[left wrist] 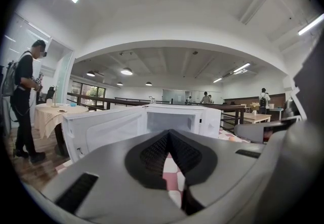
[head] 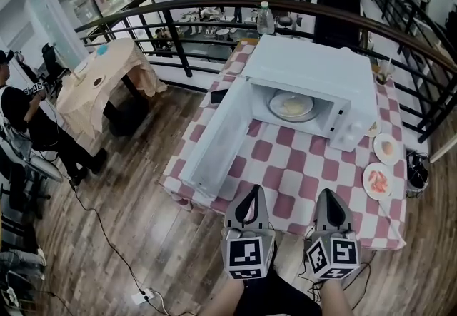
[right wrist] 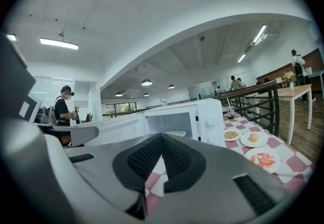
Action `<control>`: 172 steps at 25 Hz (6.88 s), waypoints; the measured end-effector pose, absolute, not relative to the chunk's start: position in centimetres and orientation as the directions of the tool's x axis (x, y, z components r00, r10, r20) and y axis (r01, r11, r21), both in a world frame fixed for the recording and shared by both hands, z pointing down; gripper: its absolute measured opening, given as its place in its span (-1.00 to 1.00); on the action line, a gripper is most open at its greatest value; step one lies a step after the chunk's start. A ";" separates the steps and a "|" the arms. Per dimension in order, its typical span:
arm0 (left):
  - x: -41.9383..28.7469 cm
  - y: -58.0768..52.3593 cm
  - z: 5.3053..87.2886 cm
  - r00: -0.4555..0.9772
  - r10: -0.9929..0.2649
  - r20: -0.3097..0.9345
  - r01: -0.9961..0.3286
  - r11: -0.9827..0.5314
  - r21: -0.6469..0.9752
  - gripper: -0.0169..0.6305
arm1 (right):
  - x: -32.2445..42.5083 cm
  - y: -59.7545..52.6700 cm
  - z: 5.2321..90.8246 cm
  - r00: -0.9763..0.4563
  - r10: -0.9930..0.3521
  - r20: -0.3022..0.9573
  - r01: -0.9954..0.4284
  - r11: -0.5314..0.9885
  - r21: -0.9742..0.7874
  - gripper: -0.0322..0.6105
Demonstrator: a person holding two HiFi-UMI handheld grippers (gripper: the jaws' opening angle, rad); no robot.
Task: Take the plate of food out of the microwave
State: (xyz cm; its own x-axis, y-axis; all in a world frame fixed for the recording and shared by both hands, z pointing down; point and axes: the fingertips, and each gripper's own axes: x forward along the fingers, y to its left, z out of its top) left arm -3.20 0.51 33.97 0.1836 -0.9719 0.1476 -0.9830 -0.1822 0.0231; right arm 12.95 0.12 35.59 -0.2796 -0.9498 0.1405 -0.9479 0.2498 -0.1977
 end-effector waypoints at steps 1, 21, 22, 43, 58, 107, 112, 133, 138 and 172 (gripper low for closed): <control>-3.2 0.1 34.2 0.186 -0.971 0.151 -0.983 -0.184 0.026 -0.91 | 13.0 -0.2 35.7 -0.278 -0.950 0.142 -0.948 0.248 -0.197 -0.91; -2.6 -10.1 35.2 0.246 -0.954 0.174 -0.969 -0.240 0.056 -0.91 | 12.5 -9.7 36.4 -0.244 -0.956 0.163 -0.954 0.206 -0.218 -0.91; -2.7 -10.6 35.2 0.249 -0.953 0.175 -0.968 -0.243 0.056 -0.91 | 12.4 -10.3 36.4 -0.242 -0.957 0.162 -0.954 0.204 -0.219 -0.91; -2.7 -18.9 36.5 0.307 -0.929 0.206 -0.952 -0.298 0.073 -0.91 | 11.6 -17.9 37.7 -0.196 -0.959 0.206 -0.965 0.151 -0.216 -0.91; -2.7 -22.7 38.6 0.345 -0.909 0.235 -0.939 -0.332 0.094 -0.91 | 10.6 -21.6 39.7 -0.179 -0.953 0.245 -0.966 0.123 -0.225 -0.91; -0.2 -29.3 47.6 0.320 -0.855 0.407 -0.810 -0.024 0.586 -0.92 | 12.1 -25.4 46.2 -0.240 -0.894 0.379 -0.934 0.107 -0.340 -0.91; 0.3 -29.8 48.5 0.349 -0.834 0.428 -0.761 0.014 0.648 -0.94 | 12.4 -25.4 46.3 -0.235 -0.893 0.385 -0.933 0.097 -0.346 -0.91; 0.1 -31.6 51.5 0.324 -0.836 0.442 -0.263 0.369 0.891 -0.69 | 12.8 -25.1 46.7 -0.234 -0.889 0.394 -0.928 0.083 -0.362 -0.91; 0.2 -32.0 51.5 0.323 -0.836 0.444 -0.278 0.365 0.888 -0.61 | 12.9 -25.2 46.7 -0.234 -0.889 0.394 -0.929 0.084 -0.362 -0.91; 0.0 -32.3 52.1 0.331 -0.843 0.424 -0.342 0.312 0.887 -0.87 | 13.2 -25.1 47.2 -0.237 -0.884 0.402 -0.926 0.081 -0.369 -0.91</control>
State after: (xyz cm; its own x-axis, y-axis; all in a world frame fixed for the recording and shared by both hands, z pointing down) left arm -0.02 -32.30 52.06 0.3308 -0.8432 0.4237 -0.3415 0.3115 0.8867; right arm 13.21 -25.13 47.16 -0.2374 -0.8844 0.4017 -0.9257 0.0807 -0.3695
